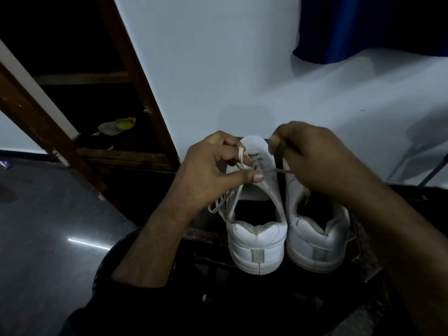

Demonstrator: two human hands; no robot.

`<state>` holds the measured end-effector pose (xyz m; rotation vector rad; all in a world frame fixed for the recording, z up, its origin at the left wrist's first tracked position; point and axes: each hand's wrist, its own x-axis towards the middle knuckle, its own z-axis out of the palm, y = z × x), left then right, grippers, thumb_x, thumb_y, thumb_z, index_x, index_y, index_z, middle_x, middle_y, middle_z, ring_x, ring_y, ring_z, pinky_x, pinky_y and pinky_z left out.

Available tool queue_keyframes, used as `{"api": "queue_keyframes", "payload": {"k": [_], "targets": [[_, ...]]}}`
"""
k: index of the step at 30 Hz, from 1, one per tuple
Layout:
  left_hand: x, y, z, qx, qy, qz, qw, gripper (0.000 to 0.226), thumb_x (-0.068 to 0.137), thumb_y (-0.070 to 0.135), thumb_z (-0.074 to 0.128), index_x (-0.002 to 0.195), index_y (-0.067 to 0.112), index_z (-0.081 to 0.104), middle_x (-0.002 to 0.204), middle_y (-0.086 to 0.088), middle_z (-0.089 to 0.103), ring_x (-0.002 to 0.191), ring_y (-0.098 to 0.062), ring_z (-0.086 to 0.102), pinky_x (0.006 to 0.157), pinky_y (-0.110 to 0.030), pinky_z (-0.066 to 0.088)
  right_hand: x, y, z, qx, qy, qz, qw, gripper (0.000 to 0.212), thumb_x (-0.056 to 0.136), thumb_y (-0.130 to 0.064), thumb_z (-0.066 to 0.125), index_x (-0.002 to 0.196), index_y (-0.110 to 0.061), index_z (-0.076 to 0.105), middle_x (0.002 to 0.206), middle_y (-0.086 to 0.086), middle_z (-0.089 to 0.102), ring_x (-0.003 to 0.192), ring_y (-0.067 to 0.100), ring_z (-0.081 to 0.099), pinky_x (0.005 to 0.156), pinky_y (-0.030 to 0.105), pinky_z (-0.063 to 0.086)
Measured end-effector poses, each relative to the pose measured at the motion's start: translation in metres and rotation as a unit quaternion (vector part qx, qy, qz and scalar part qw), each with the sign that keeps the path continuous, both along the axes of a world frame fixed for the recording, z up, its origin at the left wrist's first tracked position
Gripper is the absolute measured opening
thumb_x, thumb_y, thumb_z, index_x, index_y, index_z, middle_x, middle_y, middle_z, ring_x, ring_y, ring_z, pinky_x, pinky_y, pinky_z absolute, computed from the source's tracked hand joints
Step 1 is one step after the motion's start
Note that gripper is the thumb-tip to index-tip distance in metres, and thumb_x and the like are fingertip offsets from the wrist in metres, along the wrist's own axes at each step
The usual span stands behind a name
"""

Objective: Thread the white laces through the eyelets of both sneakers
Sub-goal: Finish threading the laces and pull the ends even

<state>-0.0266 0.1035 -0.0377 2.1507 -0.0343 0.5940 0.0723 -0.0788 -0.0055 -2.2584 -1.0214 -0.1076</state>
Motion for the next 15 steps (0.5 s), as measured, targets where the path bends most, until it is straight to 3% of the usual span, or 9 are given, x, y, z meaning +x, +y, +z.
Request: {"api": "queue_keyframes", "payload": {"k": [1, 3, 4, 6, 9, 12, 15], "targets": [[0.0, 0.001, 0.0, 0.003, -0.004, 0.0, 1.0, 0.027, 0.066, 0.038, 0.091, 0.085, 0.021, 0.082, 0.101, 0.006, 0.068, 0.099, -0.018, 0.069, 0.086, -0.026, 0.057, 0.001, -0.002, 0.003, 0.04, 0.033, -0.01, 0.999, 0.027, 0.1, -0.024, 0.048, 0.078, -0.03, 0.062, 0.075, -0.015, 0.061, 0.072, -0.006, 0.056, 0.065, 0.01, 0.04], [0.001, 0.001, -0.001, 0.001, -0.002, -0.003, 1.0, 0.024, 0.066, 0.033, 0.093, 0.081, 0.017, 0.081, 0.097, 0.006, 0.069, 0.095, -0.021, 0.069, 0.084, -0.024, 0.056, 0.001, -0.004, 0.006, 0.052, 0.049, -0.008, 0.997, 0.027, 0.102, -0.025, 0.052, 0.077, -0.03, 0.062, 0.069, -0.016, 0.06, 0.067, -0.011, 0.055, 0.058, 0.006, 0.037], [0.001, 0.001, -0.002, -0.001, 0.001, -0.007, 1.0, 0.023, 0.066, 0.03, 0.093, 0.081, 0.016, 0.081, 0.096, 0.005, 0.069, 0.094, -0.021, 0.069, 0.083, -0.023, 0.056, 0.001, -0.005, 0.006, 0.029, 0.04, 0.005, 0.999, 0.023, 0.101, -0.028, 0.055, 0.08, -0.03, 0.064, 0.073, -0.014, 0.063, 0.071, -0.009, 0.058, 0.061, 0.008, 0.039], [0.001, 0.001, -0.003, -0.005, 0.0, -0.014, 1.0, 0.022, 0.066, 0.026, 0.094, 0.08, 0.015, 0.081, 0.095, 0.003, 0.07, 0.094, -0.021, 0.069, 0.083, -0.021, 0.054, -0.001, -0.004, 0.001, -0.071, -0.002, 0.029, 0.997, 0.013, 0.097, -0.036, 0.059, 0.093, -0.029, 0.069, 0.093, -0.006, 0.069, 0.091, 0.01, 0.064, 0.077, 0.028, 0.049], [0.001, 0.001, -0.002, -0.011, -0.005, -0.017, 1.0, 0.023, 0.065, 0.025, 0.095, 0.076, 0.016, 0.077, 0.095, 0.0, 0.068, 0.093, -0.02, 0.068, 0.082, -0.021, 0.053, -0.006, 0.001, -0.009, -0.21, -0.067, 0.039, 0.975, 0.018, 0.097, -0.042, 0.056, 0.097, -0.027, 0.065, 0.103, 0.0, 0.067, 0.1, 0.023, 0.061, 0.076, 0.034, 0.042], [0.001, 0.002, -0.004, -0.021, 0.023, -0.014, 0.999, 0.038, 0.065, 0.03, 0.097, 0.081, 0.021, 0.063, 0.091, -0.002, 0.067, 0.08, -0.014, 0.064, 0.07, -0.03, 0.052, -0.002, 0.001, -0.01, -0.156, -0.062, 0.059, 0.984, 0.014, 0.097, -0.034, 0.057, 0.085, -0.027, 0.059, 0.092, -0.002, 0.063, 0.091, 0.022, 0.06, 0.072, 0.032, 0.041], [0.001, 0.005, -0.008, -0.065, 0.087, -0.006, 0.994, 0.053, 0.061, 0.045, 0.094, 0.09, 0.029, 0.053, 0.097, 0.003, 0.067, 0.084, -0.01, 0.064, 0.067, -0.03, 0.049, 0.001, -0.002, -0.004, 0.036, 0.053, 0.053, 0.997, 0.015, 0.099, -0.023, 0.056, 0.087, -0.022, 0.065, 0.083, -0.008, 0.066, 0.078, 0.01, 0.061, 0.069, 0.024, 0.042]]}}
